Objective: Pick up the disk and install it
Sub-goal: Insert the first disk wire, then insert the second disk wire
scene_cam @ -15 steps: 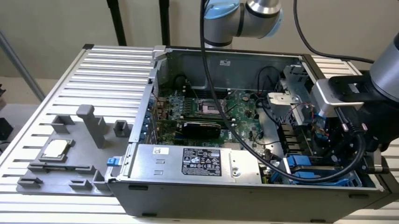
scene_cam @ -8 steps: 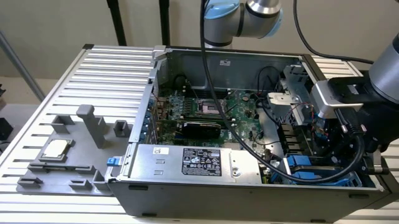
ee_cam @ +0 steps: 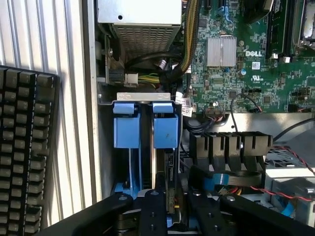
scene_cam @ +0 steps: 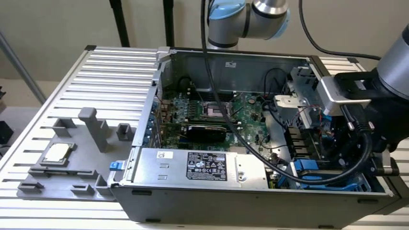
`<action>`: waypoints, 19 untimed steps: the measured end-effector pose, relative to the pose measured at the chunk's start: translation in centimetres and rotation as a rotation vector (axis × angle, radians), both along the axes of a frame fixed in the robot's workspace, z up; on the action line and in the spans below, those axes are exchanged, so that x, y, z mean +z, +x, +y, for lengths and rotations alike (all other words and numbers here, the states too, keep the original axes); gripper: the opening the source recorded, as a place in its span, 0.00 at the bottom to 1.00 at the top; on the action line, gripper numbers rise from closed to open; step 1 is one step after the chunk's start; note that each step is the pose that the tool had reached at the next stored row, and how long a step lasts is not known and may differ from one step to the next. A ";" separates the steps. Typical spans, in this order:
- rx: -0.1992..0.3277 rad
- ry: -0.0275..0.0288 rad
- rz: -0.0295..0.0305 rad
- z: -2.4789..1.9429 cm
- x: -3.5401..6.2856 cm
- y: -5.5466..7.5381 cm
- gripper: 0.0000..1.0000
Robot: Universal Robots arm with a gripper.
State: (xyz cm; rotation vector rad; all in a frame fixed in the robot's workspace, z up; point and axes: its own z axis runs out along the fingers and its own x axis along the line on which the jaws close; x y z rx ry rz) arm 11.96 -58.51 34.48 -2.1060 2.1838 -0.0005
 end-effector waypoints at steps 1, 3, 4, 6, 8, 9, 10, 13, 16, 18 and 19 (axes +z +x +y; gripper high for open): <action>0.000 0.0001 0.0000 0.00 0.00 -0.5 0.25; 0.000 0.0000 0.0000 0.00 0.01 -1.4 0.25; 0.000 0.0001 -0.0001 0.00 0.00 -1.7 0.25; 0.000 0.0000 0.0000 0.00 0.01 -2.4 0.25; 0.000 0.0001 -0.0001 0.00 0.00 -2.7 0.22; 0.000 0.0001 0.0000 -0.01 0.00 -2.8 0.16; 0.000 0.0002 0.0002 -0.01 0.00 -2.8 0.16; 0.000 0.0000 0.0003 0.00 0.01 -2.8 0.11; 0.000 0.0000 0.0003 0.00 0.01 -2.8 0.11; 0.000 0.0000 0.0003 0.00 0.00 -2.8 0.11; 0.000 0.0000 0.0003 0.00 0.00 -2.8 0.11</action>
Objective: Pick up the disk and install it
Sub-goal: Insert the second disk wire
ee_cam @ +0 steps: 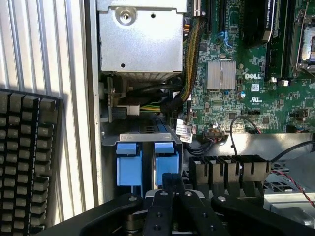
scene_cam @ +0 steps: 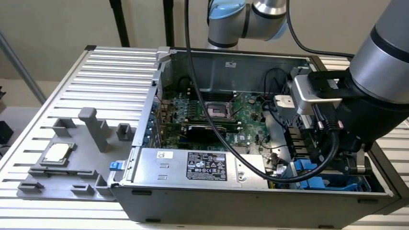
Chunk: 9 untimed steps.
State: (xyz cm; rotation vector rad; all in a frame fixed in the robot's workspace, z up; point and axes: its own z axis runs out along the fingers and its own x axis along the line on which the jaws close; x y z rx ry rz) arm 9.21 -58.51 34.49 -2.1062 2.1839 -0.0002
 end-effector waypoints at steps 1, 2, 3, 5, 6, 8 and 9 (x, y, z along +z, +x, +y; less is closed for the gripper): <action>0.000 0.0000 0.0000 0.00 0.00 0.0 0.11; 0.000 0.0000 0.0000 0.00 0.00 0.0 0.11; 0.000 0.0000 0.0000 0.00 0.00 0.0 0.11; 0.000 0.0000 0.0000 0.00 0.00 0.0 0.11; 0.000 0.0000 0.0000 0.00 0.00 0.0 0.11; 0.000 0.0000 0.0000 0.00 0.00 0.0 0.11; 0.000 0.0000 0.0000 0.00 0.00 0.0 0.11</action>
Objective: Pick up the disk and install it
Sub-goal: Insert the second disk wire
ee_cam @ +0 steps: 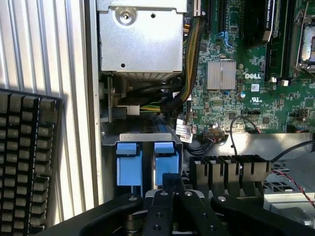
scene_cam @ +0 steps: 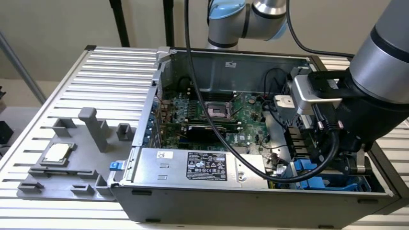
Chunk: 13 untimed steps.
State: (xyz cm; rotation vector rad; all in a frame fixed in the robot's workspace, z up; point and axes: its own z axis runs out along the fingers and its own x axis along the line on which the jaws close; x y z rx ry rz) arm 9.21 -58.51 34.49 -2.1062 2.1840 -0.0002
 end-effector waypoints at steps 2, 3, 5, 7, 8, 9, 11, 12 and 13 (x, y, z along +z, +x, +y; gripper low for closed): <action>0.000 0.0000 0.0000 0.00 0.02 0.0 0.11; 0.000 0.0000 0.0000 0.01 0.17 0.0 0.11; 0.000 0.0001 0.0000 0.02 0.87 0.0 0.11; 0.000 0.0000 -0.0001 0.03 1.76 0.1 0.11; 0.000 0.0000 0.0000 0.04 2.20 0.1 0.11; 0.000 -0.0002 0.0000 0.04 2.56 0.1 0.11; 0.000 0.0001 0.0000 0.05 3.18 0.2 0.11; 0.000 0.0000 0.0001 0.05 3.46 0.2 0.11; 0.000 -0.0001 0.0001 0.05 3.72 0.2 0.11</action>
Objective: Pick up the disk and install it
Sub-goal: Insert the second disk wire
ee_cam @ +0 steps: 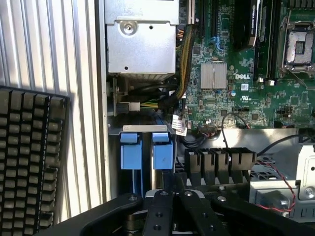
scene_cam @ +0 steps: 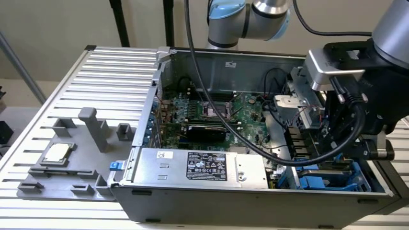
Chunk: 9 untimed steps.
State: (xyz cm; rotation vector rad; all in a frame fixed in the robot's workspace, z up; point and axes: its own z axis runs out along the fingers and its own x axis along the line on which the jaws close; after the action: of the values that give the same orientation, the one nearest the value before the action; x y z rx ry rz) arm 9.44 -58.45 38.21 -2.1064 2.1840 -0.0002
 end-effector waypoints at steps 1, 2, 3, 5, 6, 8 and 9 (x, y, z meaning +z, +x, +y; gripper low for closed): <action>0.000 0.0001 0.0000 0.00 0.22 0.1 0.12; 0.000 0.0002 0.0000 0.00 0.38 0.2 0.18; 0.000 0.0003 0.0001 0.00 0.46 0.3 0.24; 0.000 0.0001 0.0004 0.00 0.51 0.8 0.30; 0.000 0.0001 0.0004 0.01 0.51 1.0 0.30; 0.000 0.0001 0.0004 0.01 0.51 1.6 0.37; 0.000 0.0001 0.0005 0.01 0.51 1.9 0.37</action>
State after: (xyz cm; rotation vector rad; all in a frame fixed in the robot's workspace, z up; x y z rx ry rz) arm 11.30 -58.44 38.72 -2.1065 2.1843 0.0004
